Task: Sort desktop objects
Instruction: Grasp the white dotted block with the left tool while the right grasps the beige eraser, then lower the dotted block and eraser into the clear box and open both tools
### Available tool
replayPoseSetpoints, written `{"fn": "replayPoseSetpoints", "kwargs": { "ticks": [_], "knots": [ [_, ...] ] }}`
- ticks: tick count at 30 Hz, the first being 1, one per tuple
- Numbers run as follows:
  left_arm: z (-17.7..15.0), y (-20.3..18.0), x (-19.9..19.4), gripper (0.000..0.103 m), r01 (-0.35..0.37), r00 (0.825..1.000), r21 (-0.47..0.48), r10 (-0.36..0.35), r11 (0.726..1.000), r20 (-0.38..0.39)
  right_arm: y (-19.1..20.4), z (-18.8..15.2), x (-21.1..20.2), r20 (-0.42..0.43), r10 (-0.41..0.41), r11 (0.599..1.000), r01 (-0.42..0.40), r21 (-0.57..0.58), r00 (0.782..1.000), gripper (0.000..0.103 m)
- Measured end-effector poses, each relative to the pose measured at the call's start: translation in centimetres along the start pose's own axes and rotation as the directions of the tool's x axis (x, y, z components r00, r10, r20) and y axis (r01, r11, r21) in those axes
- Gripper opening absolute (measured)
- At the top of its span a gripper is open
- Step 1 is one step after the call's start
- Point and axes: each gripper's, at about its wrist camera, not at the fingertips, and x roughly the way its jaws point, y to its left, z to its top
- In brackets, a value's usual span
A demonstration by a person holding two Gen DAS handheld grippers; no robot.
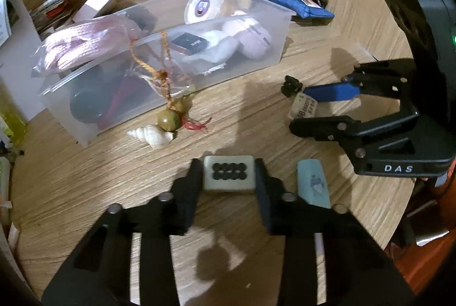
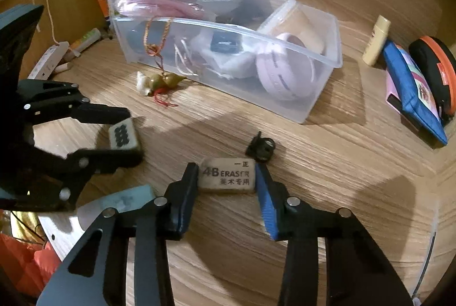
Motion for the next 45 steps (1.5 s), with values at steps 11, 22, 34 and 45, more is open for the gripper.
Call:
{"fn": "replayPoseSetpoints", "kwargs": {
  "ticks": [11,22,34,45],
  "knots": [
    [0.4,1.6,-1.1,0.033,-0.038,0.998,-0.068,0.042,0.997,0.052,-0.1,0.6,-2.0,0.063,0.037,0.998,-0.039,0.038,0.997,0.037],
    [1.1,2.3,-3.6,0.033,-0.090,0.986,-0.105,0.104,0.990,0.131,0.4,1.7,-4.1,0.137,0.054,0.998,-0.057,0.014,0.989,0.037],
    [4.4,2.2,-5.8,0.033,-0.066,0.969,-0.100,0.088,0.993,0.231,-1.4,3.8,-5.6,0.211,0.039,0.998,-0.048,0.038,0.977,0.037],
    [8.2,3.4,-5.2,0.033,-0.043,0.963,-0.108,0.070,0.993,0.258,-2.9,6.3,-5.4,0.245,0.033,0.998,-0.046,0.046,0.969,0.037]
  ]
}}
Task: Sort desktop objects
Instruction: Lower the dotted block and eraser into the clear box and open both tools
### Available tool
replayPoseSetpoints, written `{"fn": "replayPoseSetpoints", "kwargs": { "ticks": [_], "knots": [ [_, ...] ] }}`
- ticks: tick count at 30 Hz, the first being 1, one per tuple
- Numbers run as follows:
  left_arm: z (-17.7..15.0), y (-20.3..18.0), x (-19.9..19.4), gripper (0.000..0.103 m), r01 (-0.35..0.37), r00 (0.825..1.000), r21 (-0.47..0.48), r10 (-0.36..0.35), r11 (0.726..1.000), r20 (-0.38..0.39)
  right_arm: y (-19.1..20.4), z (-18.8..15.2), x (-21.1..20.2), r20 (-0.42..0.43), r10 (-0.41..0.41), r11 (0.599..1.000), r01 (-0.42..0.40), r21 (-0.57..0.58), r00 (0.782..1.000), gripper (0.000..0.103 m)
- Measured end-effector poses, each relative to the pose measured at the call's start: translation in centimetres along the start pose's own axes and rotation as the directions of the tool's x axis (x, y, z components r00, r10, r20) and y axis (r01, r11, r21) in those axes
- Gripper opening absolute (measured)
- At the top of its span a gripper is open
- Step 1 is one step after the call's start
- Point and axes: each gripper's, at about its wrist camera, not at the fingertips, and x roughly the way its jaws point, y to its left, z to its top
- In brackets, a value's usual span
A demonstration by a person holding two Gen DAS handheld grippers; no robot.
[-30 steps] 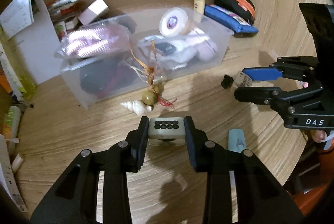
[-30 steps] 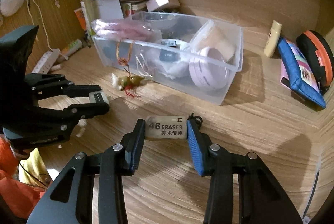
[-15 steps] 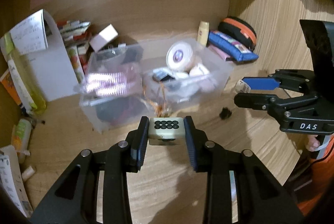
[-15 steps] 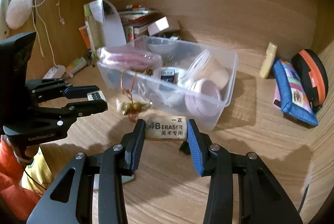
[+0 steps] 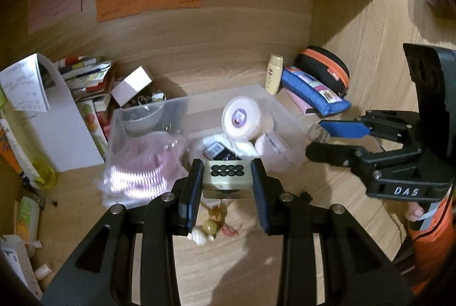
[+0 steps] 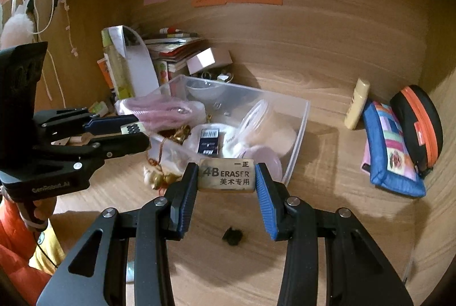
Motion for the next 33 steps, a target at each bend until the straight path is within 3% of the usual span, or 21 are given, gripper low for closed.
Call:
{"fn": "replayPoseSetpoints", "kwargs": {
  "ticks": [7,15,27,30,33],
  "knots": [
    [2.1,0.9,2.3,0.033,-0.025,1.000,-0.001,0.025,1.000,-0.004,0.3,2.2,2.9,-0.032,-0.014,0.998,0.012,-0.058,0.999,0.037],
    [1.7,1.3,5.5,0.033,-0.001,0.999,-0.018,0.000,1.000,-0.046,-1.0,2.3,6.1,-0.078,0.026,1.000,-0.025,0.014,0.997,0.037],
    [1.5,1.3,5.3,0.033,0.009,1.000,-0.004,-0.009,1.000,-0.024,-0.3,2.4,5.4,-0.046,0.018,0.999,-0.020,-0.035,0.999,0.039],
    [1.8,1.4,4.8,0.034,0.011,1.000,-0.009,-0.011,1.000,-0.016,0.0,2.6,4.9,-0.029,-0.004,0.999,0.002,-0.049,1.000,0.047],
    [2.0,1.5,3.9,0.053,-0.025,1.000,-0.019,0.025,1.000,0.009,0.2,2.8,4.4,-0.011,-0.039,0.998,0.038,-0.058,0.999,0.064]
  ]
}}
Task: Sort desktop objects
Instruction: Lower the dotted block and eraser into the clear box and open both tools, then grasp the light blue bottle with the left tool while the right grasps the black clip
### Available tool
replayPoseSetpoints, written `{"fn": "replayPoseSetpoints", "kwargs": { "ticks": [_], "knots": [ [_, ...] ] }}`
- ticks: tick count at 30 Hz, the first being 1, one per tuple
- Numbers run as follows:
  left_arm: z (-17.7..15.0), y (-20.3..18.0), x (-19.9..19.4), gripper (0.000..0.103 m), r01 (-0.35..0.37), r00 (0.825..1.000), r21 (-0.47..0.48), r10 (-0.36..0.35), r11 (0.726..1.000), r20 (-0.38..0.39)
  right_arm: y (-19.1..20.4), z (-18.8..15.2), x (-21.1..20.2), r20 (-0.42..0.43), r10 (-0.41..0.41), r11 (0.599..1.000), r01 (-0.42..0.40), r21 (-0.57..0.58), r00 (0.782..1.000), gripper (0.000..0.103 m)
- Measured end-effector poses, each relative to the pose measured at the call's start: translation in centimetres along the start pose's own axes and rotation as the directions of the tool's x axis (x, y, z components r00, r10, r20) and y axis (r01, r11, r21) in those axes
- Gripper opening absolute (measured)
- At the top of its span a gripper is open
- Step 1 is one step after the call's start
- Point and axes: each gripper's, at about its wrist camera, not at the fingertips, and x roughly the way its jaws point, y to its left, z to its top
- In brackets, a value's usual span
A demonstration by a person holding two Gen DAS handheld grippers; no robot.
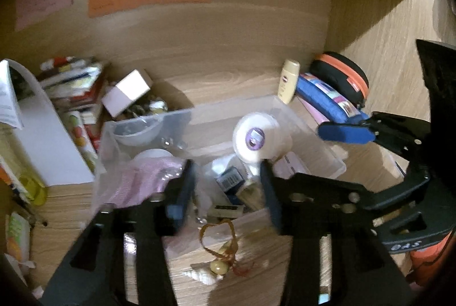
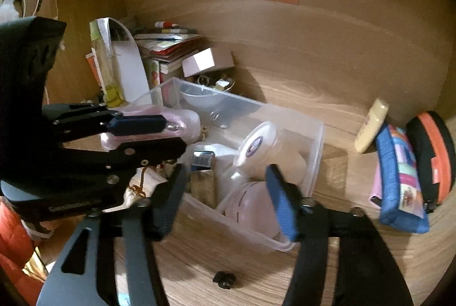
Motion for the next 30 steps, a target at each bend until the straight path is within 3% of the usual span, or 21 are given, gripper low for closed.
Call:
{"fn": "replayPoseSetpoints", "kwargs": {
  "ticks": [2,5,10,14,22,30],
  "knots": [
    [0.1,0.1,-0.8,0.064,-0.012,1.000,-0.010,0.012,1.000,0.023,0.0,0.2,-0.6,0.023,-0.018,1.000,0.018,0.001,1.000,0.071],
    [0.2,0.3,-2.0,0.068,-0.016,0.999,-0.018,0.017,1.000,0.043,0.0,0.4,-1.7,0.051,-0.037,0.999,0.037,0.004,0.998,0.079],
    [-0.1,0.0,-3.8,0.078,-0.051,0.996,-0.006,0.052,0.999,0.067,0.0,0.2,-3.1,0.074,-0.055,0.998,0.054,0.015,0.996,0.081],
    [-0.6,0.0,-4.9,0.093,-0.079,0.994,-0.013,0.079,0.997,0.074,0.3,-0.4,-3.7,0.065,-0.067,0.998,0.065,0.023,0.996,0.083],
    [-2.2,-0.2,-6.8,0.098,-0.106,0.992,-0.008,0.106,0.994,0.066,0.6,-1.7,-4.9,0.047,-0.095,0.995,0.093,0.037,0.994,0.085],
    [-5.4,-1.6,-6.7,0.098,-0.097,0.994,0.024,0.097,0.995,-0.040,-0.1,-4.4,-5.5,0.005,-0.088,0.994,0.087,0.067,0.996,0.086]
  ]
}}
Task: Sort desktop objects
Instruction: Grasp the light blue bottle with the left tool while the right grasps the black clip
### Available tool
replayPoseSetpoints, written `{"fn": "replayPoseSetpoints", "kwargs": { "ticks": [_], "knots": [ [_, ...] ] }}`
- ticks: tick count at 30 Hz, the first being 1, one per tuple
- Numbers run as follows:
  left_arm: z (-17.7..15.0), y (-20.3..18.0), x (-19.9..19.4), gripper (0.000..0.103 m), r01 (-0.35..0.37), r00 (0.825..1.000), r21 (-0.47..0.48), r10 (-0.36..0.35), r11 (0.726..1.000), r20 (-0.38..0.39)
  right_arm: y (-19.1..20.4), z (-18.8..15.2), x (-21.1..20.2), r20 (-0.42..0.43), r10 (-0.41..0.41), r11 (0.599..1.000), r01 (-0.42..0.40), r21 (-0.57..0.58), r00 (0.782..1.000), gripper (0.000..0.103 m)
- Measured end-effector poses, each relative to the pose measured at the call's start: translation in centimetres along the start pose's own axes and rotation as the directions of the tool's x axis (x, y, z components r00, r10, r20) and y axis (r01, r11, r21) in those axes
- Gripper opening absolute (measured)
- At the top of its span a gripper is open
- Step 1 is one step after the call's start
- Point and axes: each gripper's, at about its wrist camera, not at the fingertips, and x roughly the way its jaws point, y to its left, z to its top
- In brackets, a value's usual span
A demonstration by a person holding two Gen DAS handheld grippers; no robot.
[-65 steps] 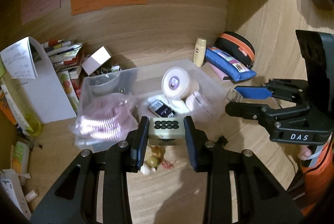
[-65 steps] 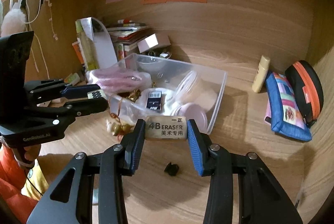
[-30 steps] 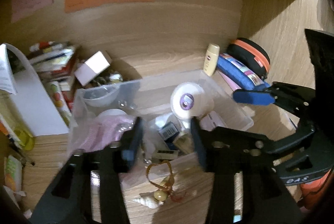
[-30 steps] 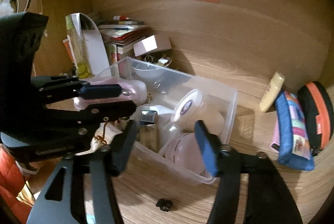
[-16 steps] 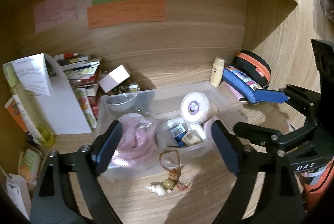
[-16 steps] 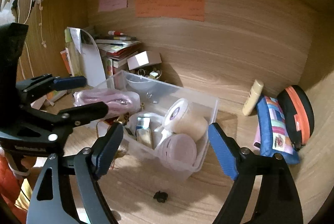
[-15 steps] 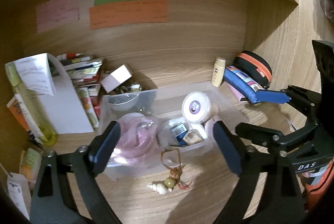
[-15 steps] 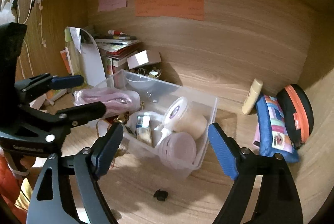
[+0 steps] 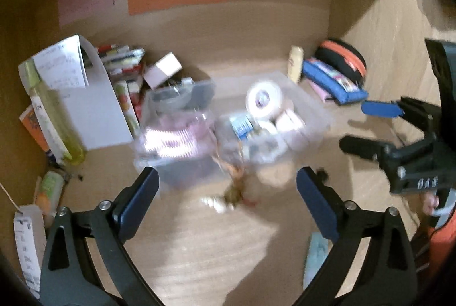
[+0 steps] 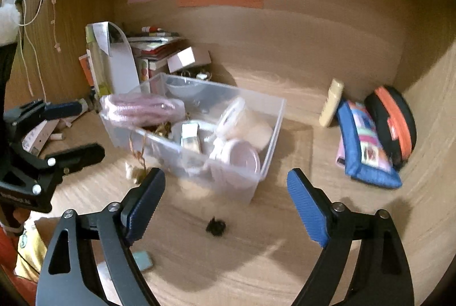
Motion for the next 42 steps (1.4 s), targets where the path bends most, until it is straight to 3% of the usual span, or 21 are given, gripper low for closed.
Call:
{"fn": "replayPoseSetpoints", "kwargs": {
  "ticks": [15,18,21,22,24,28,32,36,38,42],
  "knots": [
    [-6.4,-5.1,0.9,0.097,0.147,0.981,0.053,-0.138,0.988,-0.136,-2.7,-5.1,1.7,-0.145,-0.012,0.997,0.023,0.073,0.989,0.086],
    [-6.8,-5.9,0.8,0.084,0.172,0.976,0.066,-0.161,0.983,-0.149,-2.4,-5.6,2.1,-0.162,-0.005,0.998,0.017,0.067,0.987,0.085],
    [-7.1,-6.4,1.2,0.068,0.191,0.970,0.066,-0.178,0.979,-0.166,-1.9,-5.7,2.5,-0.166,0.017,0.998,-0.006,0.063,0.986,0.085],
    [-7.2,-6.6,1.3,0.057,0.197,0.968,0.071,-0.183,0.978,-0.172,-1.8,-5.7,2.8,-0.170,0.024,0.998,-0.013,0.064,0.985,0.083],
    [-7.4,-6.8,1.7,0.049,0.211,0.962,0.072,-0.194,0.975,-0.191,-1.4,-5.6,3.5,-0.185,0.043,0.997,-0.031,0.065,0.982,0.083],
    [-7.8,-6.9,2.1,0.032,0.222,0.956,0.073,-0.203,0.972,-0.210,-0.4,-5.3,4.9,-0.216,0.057,0.998,-0.051,0.035,0.975,0.061],
    [-8.0,-6.7,2.4,0.024,0.212,0.961,0.074,-0.194,0.975,-0.196,0.3,-5.2,6.3,-0.260,0.065,0.998,-0.064,0.015,0.964,0.038],
    [-8.1,-6.0,2.8,0.024,0.204,0.964,0.053,-0.191,0.978,-0.185,0.6,-5.0,7.1,-0.271,0.063,0.998,-0.060,0.017,0.961,0.036],
    [-7.9,-5.6,3.0,0.024,0.201,0.965,0.033,-0.192,0.979,-0.179,0.7,-4.9,7.2,-0.265,0.059,0.998,-0.057,0.013,0.963,0.026],
    [-7.1,-4.4,2.8,0.024,0.187,0.972,0.003,-0.185,0.982,-0.145,1.0,-4.9,7.2,-0.256,0.062,0.998,-0.064,0.000,0.965,0.020]
  ]
}}
